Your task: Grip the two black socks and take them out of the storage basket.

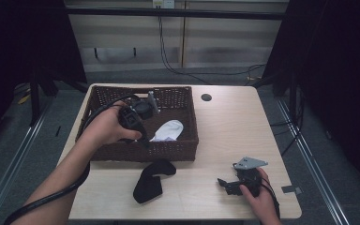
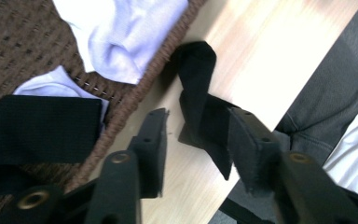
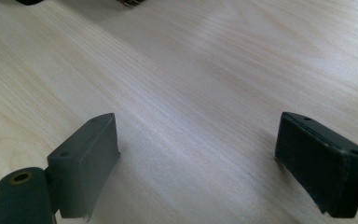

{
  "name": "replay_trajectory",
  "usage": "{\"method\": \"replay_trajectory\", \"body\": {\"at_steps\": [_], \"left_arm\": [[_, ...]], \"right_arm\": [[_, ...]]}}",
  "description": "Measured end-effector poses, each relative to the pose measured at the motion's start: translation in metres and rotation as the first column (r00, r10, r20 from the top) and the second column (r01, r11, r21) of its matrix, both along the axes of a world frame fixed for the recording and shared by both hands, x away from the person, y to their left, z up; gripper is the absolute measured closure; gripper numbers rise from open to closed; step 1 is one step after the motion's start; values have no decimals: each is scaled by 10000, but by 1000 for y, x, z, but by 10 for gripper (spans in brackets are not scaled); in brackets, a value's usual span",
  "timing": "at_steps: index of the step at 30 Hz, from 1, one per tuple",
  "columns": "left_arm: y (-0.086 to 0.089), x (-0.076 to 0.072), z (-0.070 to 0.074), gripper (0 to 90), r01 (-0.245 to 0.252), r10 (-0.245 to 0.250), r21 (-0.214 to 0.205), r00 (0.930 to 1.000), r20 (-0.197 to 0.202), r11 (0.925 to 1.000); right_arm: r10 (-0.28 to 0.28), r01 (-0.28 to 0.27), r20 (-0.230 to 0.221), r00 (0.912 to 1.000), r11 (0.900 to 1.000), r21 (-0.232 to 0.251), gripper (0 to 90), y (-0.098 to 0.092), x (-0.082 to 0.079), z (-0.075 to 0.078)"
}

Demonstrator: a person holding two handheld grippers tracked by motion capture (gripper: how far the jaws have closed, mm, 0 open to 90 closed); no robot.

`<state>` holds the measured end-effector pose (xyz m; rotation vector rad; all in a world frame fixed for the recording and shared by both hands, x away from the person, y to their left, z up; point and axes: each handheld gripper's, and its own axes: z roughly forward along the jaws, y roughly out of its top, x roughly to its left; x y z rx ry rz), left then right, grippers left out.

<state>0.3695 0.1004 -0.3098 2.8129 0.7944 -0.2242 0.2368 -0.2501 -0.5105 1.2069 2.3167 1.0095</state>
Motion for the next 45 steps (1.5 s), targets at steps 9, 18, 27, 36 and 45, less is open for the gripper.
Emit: {"method": "replay_trajectory", "body": {"at_steps": [9, 18, 27, 36, 45], "left_arm": [[14, 19, 3, 441, -687, 697, -261, 9967, 420, 9973], [46, 46, -13, 327, -2215, 2247, -490, 9716, 746, 9739], [78, 68, -36, 309, -3442, 3462, -372, 9331, 970, 9382], [92, 77, -62, 301, -3922, 3916, -135, 9148, 993, 9198], [106, 80, -87, 294, -4499, 4494, -153, 8892, 860, 8930]], "right_arm": [[-13, 13, -13, 10000, 10000, 8, 123, 0, 0, 0], [-5, 5, -5, 10000, 10000, 0, 123, 0, 0, 0], [-10, 10, -1, 10000, 10000, -6, 123, 0, 0, 0], [-8, 8, 1, 10000, 10000, -5, 123, 0, 0, 0], [-19, 19, -9, 10000, 10000, 0, 123, 0, 0, 0]]}}
